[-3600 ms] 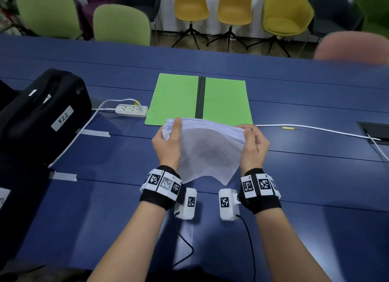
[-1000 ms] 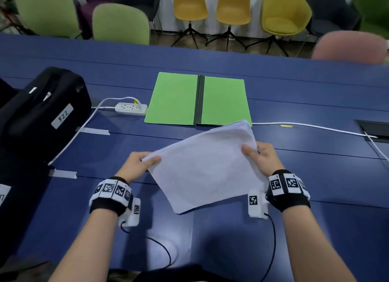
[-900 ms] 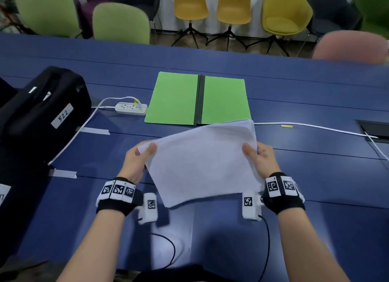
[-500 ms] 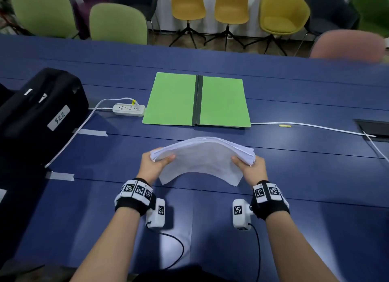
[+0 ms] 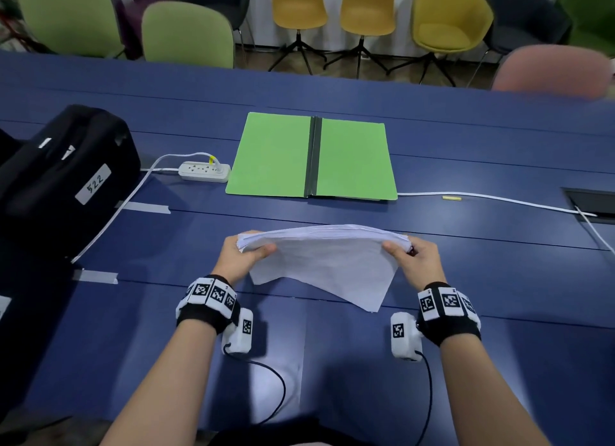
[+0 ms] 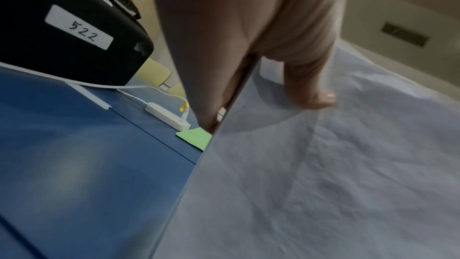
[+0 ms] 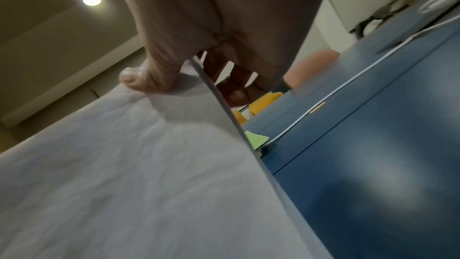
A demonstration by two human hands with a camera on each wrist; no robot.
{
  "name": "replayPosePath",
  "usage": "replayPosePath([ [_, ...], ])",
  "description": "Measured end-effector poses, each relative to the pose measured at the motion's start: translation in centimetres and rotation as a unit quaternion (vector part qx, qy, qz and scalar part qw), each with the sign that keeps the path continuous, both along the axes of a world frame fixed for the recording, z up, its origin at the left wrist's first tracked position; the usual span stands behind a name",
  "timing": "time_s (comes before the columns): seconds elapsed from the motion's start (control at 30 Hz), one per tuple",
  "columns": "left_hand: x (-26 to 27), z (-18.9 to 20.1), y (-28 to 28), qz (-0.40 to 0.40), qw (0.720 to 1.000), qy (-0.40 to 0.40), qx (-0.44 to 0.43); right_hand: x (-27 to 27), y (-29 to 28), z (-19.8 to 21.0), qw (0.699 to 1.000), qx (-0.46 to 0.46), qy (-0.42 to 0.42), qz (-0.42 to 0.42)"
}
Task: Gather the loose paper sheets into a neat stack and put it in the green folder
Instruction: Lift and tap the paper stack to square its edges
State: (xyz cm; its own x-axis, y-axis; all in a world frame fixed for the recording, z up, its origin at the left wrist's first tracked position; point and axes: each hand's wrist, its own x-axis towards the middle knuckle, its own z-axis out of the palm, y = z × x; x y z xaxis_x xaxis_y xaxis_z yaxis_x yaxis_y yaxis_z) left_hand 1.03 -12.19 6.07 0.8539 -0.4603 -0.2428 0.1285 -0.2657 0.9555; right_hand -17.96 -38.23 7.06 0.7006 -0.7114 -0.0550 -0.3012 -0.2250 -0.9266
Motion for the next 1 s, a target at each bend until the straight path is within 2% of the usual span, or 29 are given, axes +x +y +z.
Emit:
replayPosePath([
  [0.13,-0.6,0.6,0.3,-0.023,1.000,-0.006,-0.019,-0.4,-0.4,0.3,0.996,-0.071,0.044,0.039],
  [0.2,-0.9,0.9,0.1,-0.015,1.000,-0.016,-0.007,0.2,-0.2,0.9,0.985,-0.145,0.077,0.060],
  [0.3,-1.0,2.1,-0.8,0.017,0.999,-0.048,0.004,1.3,0.6,1.8,0.929,-0.323,0.166,0.075],
  [0.37,-1.2,3.6,-2.0,-0.006,0.996,-0.085,0.019,2.3,1.2,2.2,0.897,-0.367,0.211,0.124],
  [0.43,-1.7,5.2,-3.2,-0.061,0.985,-0.151,0.052,3.2,1.8,2.6,0.903,-0.324,0.219,0.179],
  [0.5,-2.1,6.9,-4.1,-0.074,0.976,-0.195,0.060,3.7,2.4,3.6,0.926,-0.262,0.188,0.198],
  [0.57,-1.6,8.6,-4.4,-0.086,0.978,-0.186,0.048,3.6,2.4,4.0,0.946,-0.230,0.138,0.182],
  [0.67,0.2,9.6,-2.9,-0.170,0.957,-0.186,0.146,2.8,1.2,3.7,0.976,-0.131,0.077,0.157],
  [0.73,1.0,9.6,-1.3,-0.198,0.956,-0.145,0.160,2.1,0.4,3.7,0.988,-0.054,0.031,0.144],
  [0.8,0.9,9.6,-0.6,-0.157,0.978,-0.106,0.083,1.6,0.0,3.7,0.991,0.013,-0.014,0.130],
  [0.87,0.4,9.8,-1.1,-0.036,0.996,-0.051,-0.063,1.6,0.5,4.0,0.992,0.054,-0.048,0.104],
  [0.93,-0.1,10.2,-1.9,0.037,0.978,0.006,-0.205,1.7,1.1,3.6,0.991,0.081,-0.084,0.067],
  [1.0,-0.8,10.5,-2.5,0.021,0.969,-0.010,-0.244,1.8,1.7,3.2,0.988,0.105,-0.110,0.029],
])
